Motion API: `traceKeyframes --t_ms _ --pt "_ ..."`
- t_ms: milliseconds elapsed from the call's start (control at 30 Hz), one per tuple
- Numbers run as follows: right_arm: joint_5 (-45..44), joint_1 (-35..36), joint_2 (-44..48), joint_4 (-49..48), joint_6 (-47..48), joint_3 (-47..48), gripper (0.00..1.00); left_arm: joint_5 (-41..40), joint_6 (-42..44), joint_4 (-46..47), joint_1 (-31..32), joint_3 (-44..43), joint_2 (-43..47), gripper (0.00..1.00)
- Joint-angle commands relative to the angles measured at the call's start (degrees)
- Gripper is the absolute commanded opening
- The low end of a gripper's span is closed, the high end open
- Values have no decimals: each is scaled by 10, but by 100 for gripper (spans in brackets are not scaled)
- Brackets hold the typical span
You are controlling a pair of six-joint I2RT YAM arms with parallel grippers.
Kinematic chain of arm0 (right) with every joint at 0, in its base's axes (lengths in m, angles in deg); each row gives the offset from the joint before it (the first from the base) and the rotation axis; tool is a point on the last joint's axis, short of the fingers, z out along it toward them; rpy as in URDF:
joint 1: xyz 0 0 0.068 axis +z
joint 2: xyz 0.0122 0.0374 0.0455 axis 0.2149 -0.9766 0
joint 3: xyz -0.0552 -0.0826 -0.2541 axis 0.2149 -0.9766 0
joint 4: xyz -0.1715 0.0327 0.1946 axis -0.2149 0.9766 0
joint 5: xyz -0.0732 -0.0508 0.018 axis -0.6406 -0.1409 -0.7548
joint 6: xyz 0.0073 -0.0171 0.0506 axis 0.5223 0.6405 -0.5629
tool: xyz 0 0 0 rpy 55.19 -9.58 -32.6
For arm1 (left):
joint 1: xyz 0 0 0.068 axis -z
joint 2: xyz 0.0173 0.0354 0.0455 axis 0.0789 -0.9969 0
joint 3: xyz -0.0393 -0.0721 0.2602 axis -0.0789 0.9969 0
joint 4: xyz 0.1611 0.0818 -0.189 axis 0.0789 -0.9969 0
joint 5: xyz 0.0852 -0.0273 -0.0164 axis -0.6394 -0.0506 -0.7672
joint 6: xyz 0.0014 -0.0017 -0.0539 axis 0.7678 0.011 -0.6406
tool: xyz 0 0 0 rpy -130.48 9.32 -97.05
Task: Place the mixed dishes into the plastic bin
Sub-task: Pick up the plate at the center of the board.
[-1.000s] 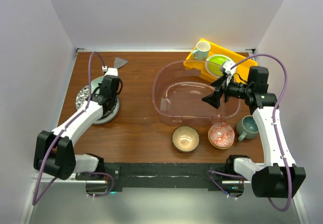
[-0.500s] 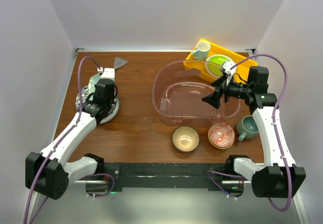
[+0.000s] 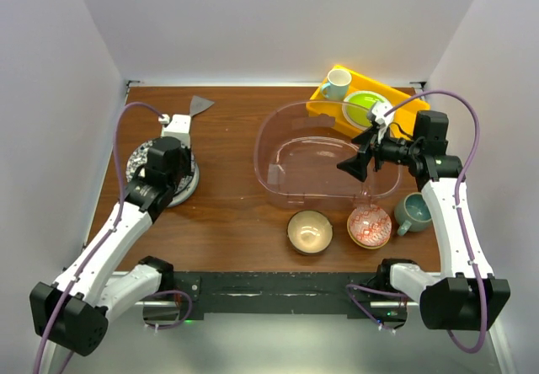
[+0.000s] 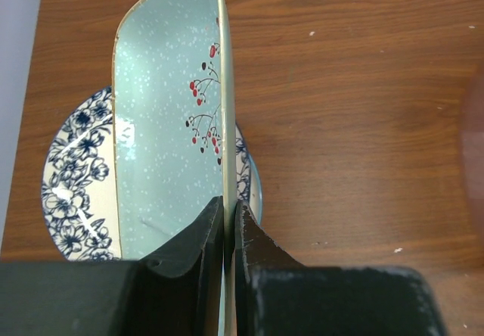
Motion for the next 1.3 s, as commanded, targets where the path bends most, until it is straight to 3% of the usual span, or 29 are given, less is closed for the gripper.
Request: traceKeyframes --t_ms 0,500,1267 --pt "13 1 6 -4 10 -2 98 30 22 86 10 -16 36 0" --pt "10 1 5 -5 11 -3 98 96 25 94 82 -62 44 0" --pt "7 1 7 -3 10 -1 98 11 60 92 266 -148 -12 0"
